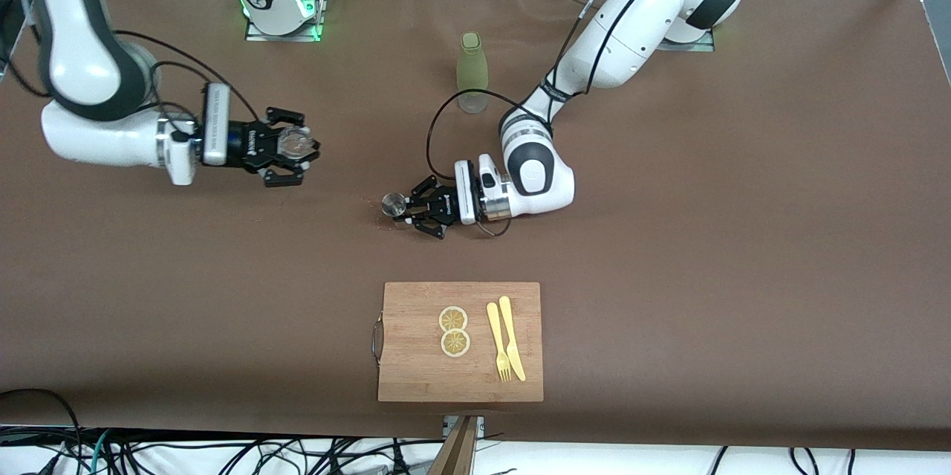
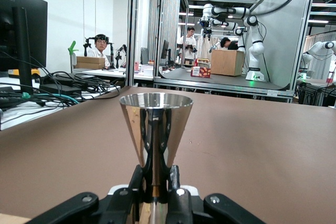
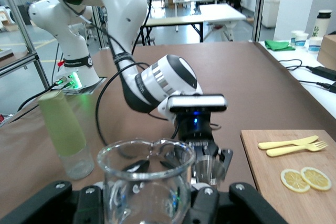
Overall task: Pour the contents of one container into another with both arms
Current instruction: 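Carry the glass back with the right gripper while the left gripper returns the jigger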
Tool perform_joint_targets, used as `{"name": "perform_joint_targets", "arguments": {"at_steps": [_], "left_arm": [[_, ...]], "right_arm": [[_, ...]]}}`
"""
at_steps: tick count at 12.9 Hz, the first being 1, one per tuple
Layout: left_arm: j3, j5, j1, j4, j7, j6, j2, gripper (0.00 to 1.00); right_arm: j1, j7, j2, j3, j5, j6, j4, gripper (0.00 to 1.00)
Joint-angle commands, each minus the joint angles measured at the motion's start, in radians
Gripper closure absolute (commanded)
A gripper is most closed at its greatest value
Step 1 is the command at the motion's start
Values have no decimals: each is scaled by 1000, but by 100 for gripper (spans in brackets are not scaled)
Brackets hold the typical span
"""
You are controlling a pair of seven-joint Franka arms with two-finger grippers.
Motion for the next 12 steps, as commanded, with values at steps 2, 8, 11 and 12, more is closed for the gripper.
{"name": "perform_joint_targets", "arguments": {"at_steps": [2,8,11,12], "left_arm": [[2,25,77,-199,78,-103,-124,100],[2,191,226,-344,116,-273,-178,100],[23,313,315,-417,135,-370,-205,100],[35,361,347,-443,135,-396,-220,100]], "right_arm": [[-22,-194,152,-123,12,-141,54,90],[-30,-418,338,-238,1,-190,74,90],[-30,-483,415,-241,9,-176,89,90],[-30,-508,444,-241,11,-175,106,90]]}}
